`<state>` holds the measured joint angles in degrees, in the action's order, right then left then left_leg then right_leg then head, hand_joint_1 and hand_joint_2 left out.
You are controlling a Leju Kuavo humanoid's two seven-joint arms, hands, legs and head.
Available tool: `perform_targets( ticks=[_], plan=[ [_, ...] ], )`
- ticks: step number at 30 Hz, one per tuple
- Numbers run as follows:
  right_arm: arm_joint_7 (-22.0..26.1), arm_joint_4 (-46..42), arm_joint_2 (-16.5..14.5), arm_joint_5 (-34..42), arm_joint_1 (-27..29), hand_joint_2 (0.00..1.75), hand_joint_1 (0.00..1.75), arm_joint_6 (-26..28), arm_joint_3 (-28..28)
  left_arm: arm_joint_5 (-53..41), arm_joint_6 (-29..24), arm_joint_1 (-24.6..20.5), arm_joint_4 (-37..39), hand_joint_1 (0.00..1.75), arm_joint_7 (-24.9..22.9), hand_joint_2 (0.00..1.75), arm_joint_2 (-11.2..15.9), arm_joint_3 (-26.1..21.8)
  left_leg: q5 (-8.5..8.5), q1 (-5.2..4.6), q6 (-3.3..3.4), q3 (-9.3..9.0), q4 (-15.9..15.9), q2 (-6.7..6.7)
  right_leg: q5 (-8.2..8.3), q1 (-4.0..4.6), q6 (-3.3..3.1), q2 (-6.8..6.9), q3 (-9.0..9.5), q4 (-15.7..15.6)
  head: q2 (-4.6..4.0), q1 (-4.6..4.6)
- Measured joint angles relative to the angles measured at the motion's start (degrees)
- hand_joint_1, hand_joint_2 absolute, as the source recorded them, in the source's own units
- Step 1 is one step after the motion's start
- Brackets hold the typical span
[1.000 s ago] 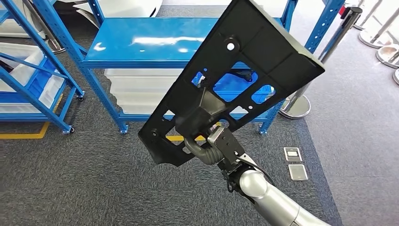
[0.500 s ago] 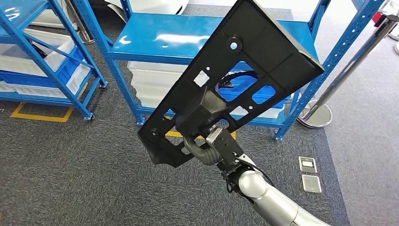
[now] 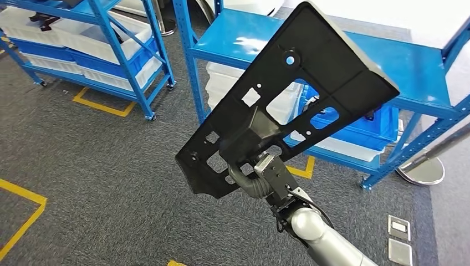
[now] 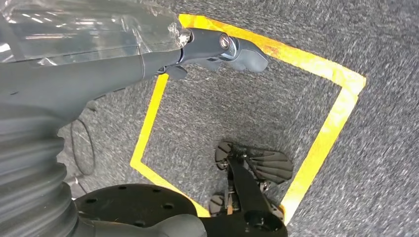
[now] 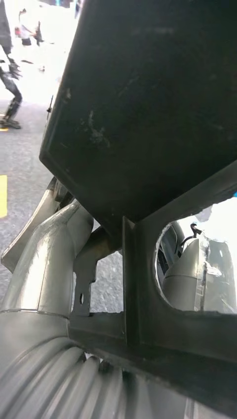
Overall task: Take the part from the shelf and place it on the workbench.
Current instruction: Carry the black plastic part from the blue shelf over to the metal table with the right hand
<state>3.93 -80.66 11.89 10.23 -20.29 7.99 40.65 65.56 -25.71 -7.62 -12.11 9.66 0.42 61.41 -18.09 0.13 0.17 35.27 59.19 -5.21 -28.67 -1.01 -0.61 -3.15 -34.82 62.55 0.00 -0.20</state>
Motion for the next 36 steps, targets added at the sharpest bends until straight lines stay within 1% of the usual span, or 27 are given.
perform_targets(
  ticks=[1,2,4,5,6,8,10,11,12,13,15,17,19,21,22,23,24,25,26,27,28,30,32,33,34,35,36],
  plan=[
    [-0.19,0.01,0.01,-0.10,0.01,1.75,1.75,-0.02,0.01,-0.12,0.00,-0.08,-0.01,0.00,-0.04,1.75,-0.02,0.01,0.06,0.09,-0.31,0.31,0.18,-0.57,0.41,0.04,-0.12,-0.89,0.82,-1.97,0.00,0.11],
    [-0.37,0.01,0.01,-0.20,0.03,1.75,1.75,-0.05,0.01,-0.22,0.00,-0.11,-0.02,0.00,-0.09,1.75,-0.04,0.03,0.19,0.23,-0.68,0.63,0.24,-1.13,0.23,0.13,-0.22,-1.18,0.95,-2.53,0.00,0.17],
    [-0.61,0.01,-0.04,-0.47,0.02,1.75,1.75,-0.12,0.04,-0.32,0.01,0.01,-0.02,0.00,-0.20,1.75,-0.01,0.07,0.39,0.45,-1.43,0.99,0.27,-1.94,0.53,0.19,-0.61,-0.02,1.07,-3.05,0.00,0.29],
    [-0.70,0.01,-0.13,-0.63,0.00,1.75,1.75,-0.14,0.05,-0.37,0.00,0.08,-0.03,0.00,-0.23,1.75,0.01,0.09,0.03,0.37,-1.77,1.20,0.77,-1.28,0.74,0.09,-0.90,0.64,1.24,-3.39,0.00,0.19],
    [-0.77,0.00,-0.21,-0.79,-0.01,1.75,1.75,-0.14,0.07,-0.43,0.00,0.08,-0.04,0.00,-0.26,1.75,0.03,0.11,-0.84,0.30,-2.09,1.73,2.04,-0.07,0.92,-0.02,-1.23,1.38,1.41,-3.74,0.00,-0.10],
    [-1.00,-0.01,-0.32,-1.07,0.04,1.75,1.75,-0.19,0.11,-0.61,-0.01,-0.12,-0.05,0.00,-0.33,1.75,0.03,0.12,-4.12,0.41,-2.73,4.26,7.78,3.03,1.03,0.06,-1.64,2.94,1.58,-4.03,0.00,-0.90],
    [-1.22,-0.01,-0.32,-1.39,0.12,1.75,1.75,-0.34,0.19,-0.74,-0.01,-0.26,-0.07,0.00,-0.48,1.75,0.02,0.15,-6.83,0.86,-3.29,7.24,14.41,4.35,0.95,0.25,-1.78,4.66,1.56,-3.97,0.00,-1.31],
    [-1.31,-0.01,-0.32,-1.60,0.15,1.75,1.75,-0.46,0.25,-0.76,-0.01,-0.25,-0.08,0.00,-0.55,1.75,0.02,0.16,-7.03,1.06,-3.48,7.79,15.85,4.64,0.90,0.30,-1.77,5.47,1.56,-3.94,0.00,-1.45],
    [-1.37,-0.01,-0.36,-1.83,0.13,1.75,1.75,-0.59,0.32,-0.77,-0.01,-0.22,-0.08,0.00,-0.61,1.75,0.02,0.17,-5.96,1.19,-3.57,6.91,14.45,4.91,0.84,0.29,-1.69,6.19,1.59,-3.90,0.00,-1.66],
    [-1.44,-0.01,-0.41,-2.05,0.08,1.75,1.75,-0.69,0.40,-0.78,-0.01,-0.22,-0.08,0.00,-0.65,1.75,0.02,0.18,-4.25,1.27,-3.58,5.07,11.20,5.45,0.75,0.28,-1.57,6.84,1.65,-3.85,0.00,-1.91],
    [-1.57,-0.03,-0.56,-2.40,-0.13,1.75,1.75,-0.95,0.54,-0.80,-0.01,-0.35,-0.08,0.00,-0.66,1.75,0.02,0.18,-1.42,1.02,-3.20,1.09,3.35,7.79,0.51,0.43,-1.14,8.03,1.81,-3.73,0.00,-2.43],
    [-1.67,-0.08,-0.70,-2.67,-0.43,1.75,1.75,-1.27,0.73,-0.80,0.00,-0.44,-0.09,0.00,-0.66,1.75,0.02,0.19,-0.71,0.53,-2.40,-0.17,0.06,8.84,0.34,0.66,-0.56,9.05,1.93,-3.69,0.00,-2.44],
    [-1.75,-0.20,-0.97,-2.91,-0.71,1.75,1.75,-1.65,0.97,-0.79,0.00,-0.30,-0.09,0.00,-0.67,1.75,0.02,0.20,-0.40,0.37,-1.52,0.07,-0.19,7.55,0.25,0.62,0.11,9.95,2.06,-3.83,0.00,-2.14],
    [-1.81,-0.39,-1.21,-3.03,-1.00,1.75,1.75,-1.86,1.21,-0.78,-0.01,-0.16,-0.09,0.00,-0.70,1.75,0.03,0.20,0.11,0.49,-0.68,-0.02,-0.81,6.34,-0.87,0.35,0.62,8.46,1.76,-2.67,0.00,-1.84],
    [-1.84,-0.48,-1.27,-3.04,-1.13,1.75,1.75,-1.89,1.33,-0.78,-0.01,-0.20,-0.10,0.00,-0.72,1.75,0.03,0.21,0.36,0.61,-0.29,-0.12,-1.11,5.70,-2.38,0.20,0.72,6.93,0.83,-0.36,0.00,-1.57],
    [-1.85,-0.52,-1.27,-3.05,-1.20,1.75,1.75,-1.91,1.46,-0.77,-0.02,-0.25,-0.10,0.00,-0.73,1.75,0.04,0.21,0.46,0.53,-0.06,-0.10,-1.17,5.08,-4.26,0.11,0.71,5.26,-0.62,3.09,0.00,-1.24],
    [-1.87,-0.55,-1.26,-3.05,-1.22,1.75,1.75,-1.95,1.60,-0.76,-0.03,-0.30,-0.11,0.00,-0.73,1.75,0.04,0.22,0.51,0.44,0.11,-0.06,-1.15,4.38,-6.12,0.08,0.68,4.24,-2.45,7.11,0.00,-0.91],
    [-1.92,-0.56,-1.23,-3.06,-1.21,1.75,1.75,-1.99,1.73,-0.76,-0.05,-0.32,-0.11,0.00,-0.72,1.75,0.04,0.23,0.52,0.35,0.22,-0.05,-1.09,3.58,-7.41,0.08,0.67,3.63,-4.15,10.72,0.00,-0.56],
    [-1.96,-0.56,-1.21,-3.07,-1.21,1.75,1.75,-2.07,1.85,-0.76,-0.09,-0.27,-0.12,0.00,-0.69,1.75,0.04,0.23,0.51,0.27,0.25,-0.05,-1.00,2.78,-7.52,0.11,0.65,3.37,-5.07,12.48,0.00,-0.30],
    [-2.00,-0.58,-1.19,-3.08,-1.25,1.75,1.75,-2.12,1.98,-0.76,-0.13,-0.21,-0.13,0.00,-0.66,1.75,0.04,0.24,0.49,0.22,0.23,-0.05,-0.84,1.96,-6.45,0.11,0.59,3.21,-4.95,11.94,0.00,-0.08],
    [-2.03,-0.62,-1.17,-3.10,-1.32,1.75,1.75,-2.16,2.10,-0.78,-0.16,-0.18,-0.13,0.00,-0.63,1.75,0.04,0.25,0.44,0.23,0.17,-0.07,-0.65,1.17,-4.52,0.07,0.52,2.95,-3.84,9.31,0.00,0.09],
    [-2.05,-0.75,-1.17,-3.16,-1.49,1.75,1.75,-2.17,2.36,-0.85,-0.24,-0.27,-0.15,0.00,-0.59,1.75,0.04,0.25,0.26,0.30,-0.17,0.17,-0.12,-0.30,-0.86,-0.17,0.39,0.74,-0.61,1.61,0.00,0.40],
    [-2.11,-0.89,-1.17,-3.19,-1.59,1.75,1.75,-2.16,2.56,-0.90,-0.35,-0.38,-0.17,0.00,-0.57,1.75,0.04,0.25,0.23,0.36,-0.76,0.73,0.31,-1.47,0.25,-0.31,0.30,-1.07,0.89,-2.37,0.00,0.50],
    [-2.15,-0.94,-1.19,-3.19,-1.62,1.75,1.75,-2.16,2.65,-0.91,-0.40,-0.34,-0.17,0.00,-0.57,1.75,0.04,0.25,0.35,0.44,-1.14,0.98,0.32,-2.01,0.16,-0.19,0.19,-1.00,0.92,-2.56,0.00,0.41],
    [-2.16,-1.03,-1.23,-3.19,-1.66,1.75,1.75,-2.16,2.72,-0.91,-0.44,-0.22,-0.17,0.00,-0.57,1.75,0.05,0.25,0.47,0.55,-1.53,1.15,0.25,-2.55,0.30,-0.12,-0.08,-0.36,0.94,-2.69,0.00,0.36],
    [-2.17,-1.13,-1.29,-3.20,-1.74,1.75,1.75,-2.16,2.78,-0.91,-0.47,-0.09,-0.17,0.00,-0.57,1.75,0.06,0.25,0.41,0.65,-1.87,1.25,0.40,-2.44,0.45,-0.06,-0.40,0.33,1.05,-2.88,0.00,0.30],
    [-2.16,-1.25,-1.39,-3.20,-1.84,1.75,1.75,-2.16,2.82,-0.91,-0.49,-0.04,-0.17,0.00,-0.57,1.75,0.07,0.26,-0.07,0.61,-2.17,1.53,1.12,-1.50,0.59,-0.08,-0.78,0.98,1.18,-3.11,0.00,0.09]
  ],
)
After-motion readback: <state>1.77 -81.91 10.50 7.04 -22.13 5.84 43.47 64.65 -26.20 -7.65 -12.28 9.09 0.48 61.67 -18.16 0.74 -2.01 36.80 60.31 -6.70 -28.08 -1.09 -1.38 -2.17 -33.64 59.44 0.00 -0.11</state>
